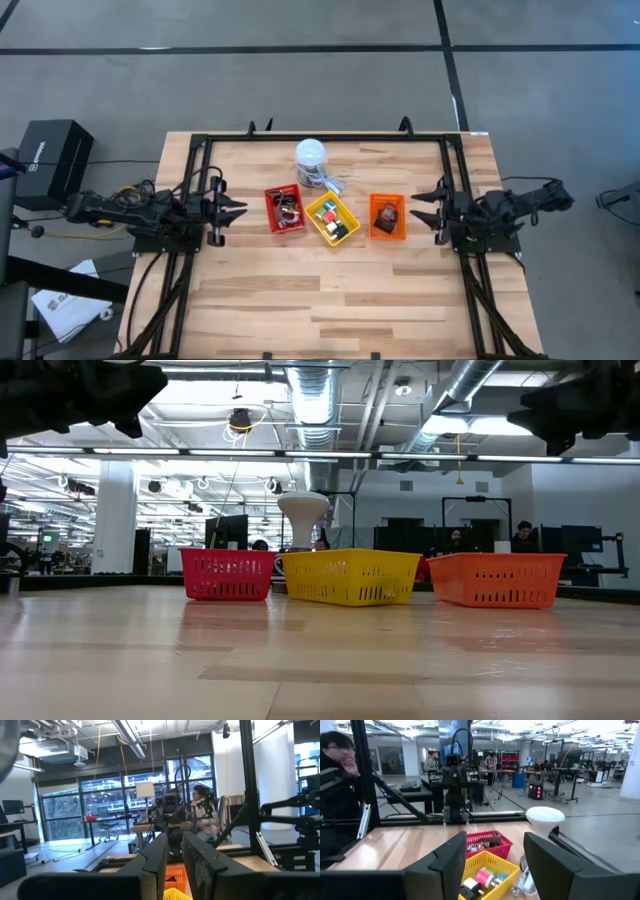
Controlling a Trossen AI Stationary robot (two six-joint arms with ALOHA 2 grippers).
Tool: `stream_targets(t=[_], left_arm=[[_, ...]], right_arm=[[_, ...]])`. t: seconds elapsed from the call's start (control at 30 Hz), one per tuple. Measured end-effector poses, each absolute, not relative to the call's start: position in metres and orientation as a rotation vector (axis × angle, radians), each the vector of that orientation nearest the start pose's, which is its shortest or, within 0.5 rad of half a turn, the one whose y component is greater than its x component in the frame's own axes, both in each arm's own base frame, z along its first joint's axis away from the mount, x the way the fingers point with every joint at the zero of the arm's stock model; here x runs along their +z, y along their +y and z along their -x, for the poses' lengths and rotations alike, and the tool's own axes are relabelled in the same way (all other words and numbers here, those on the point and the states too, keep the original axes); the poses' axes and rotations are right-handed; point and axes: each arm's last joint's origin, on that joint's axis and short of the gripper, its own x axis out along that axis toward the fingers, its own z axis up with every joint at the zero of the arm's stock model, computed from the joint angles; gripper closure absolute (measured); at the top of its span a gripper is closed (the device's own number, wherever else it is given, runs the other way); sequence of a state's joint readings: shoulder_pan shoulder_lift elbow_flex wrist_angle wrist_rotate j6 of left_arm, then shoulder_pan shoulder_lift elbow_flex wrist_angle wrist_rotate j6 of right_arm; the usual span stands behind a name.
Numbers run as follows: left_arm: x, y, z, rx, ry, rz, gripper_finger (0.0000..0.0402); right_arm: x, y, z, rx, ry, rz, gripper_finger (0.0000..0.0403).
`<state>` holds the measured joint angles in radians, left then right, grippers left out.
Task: Pick & Place Office items
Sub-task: Return to Home Position
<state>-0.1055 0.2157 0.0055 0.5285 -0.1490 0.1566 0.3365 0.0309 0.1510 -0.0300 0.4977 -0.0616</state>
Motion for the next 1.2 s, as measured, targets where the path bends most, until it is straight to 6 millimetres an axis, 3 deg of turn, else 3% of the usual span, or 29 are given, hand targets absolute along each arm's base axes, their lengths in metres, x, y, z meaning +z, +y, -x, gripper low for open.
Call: stream_targets(t=[0.83,1.2], left_arm=[[0.191,-0.008,-0.113,0.051,-0.240,-0.040,0.0351],[0.185,-0.008,-0.118,0.049,-0.178,-0.047,0.0349]], right_arm=[[0.202,0.014,-0.082,-0.156,-0.005,0.057,0.0214],[0.202,0.014,-0.082,-0.159,0.000,0.149,0.0214]])
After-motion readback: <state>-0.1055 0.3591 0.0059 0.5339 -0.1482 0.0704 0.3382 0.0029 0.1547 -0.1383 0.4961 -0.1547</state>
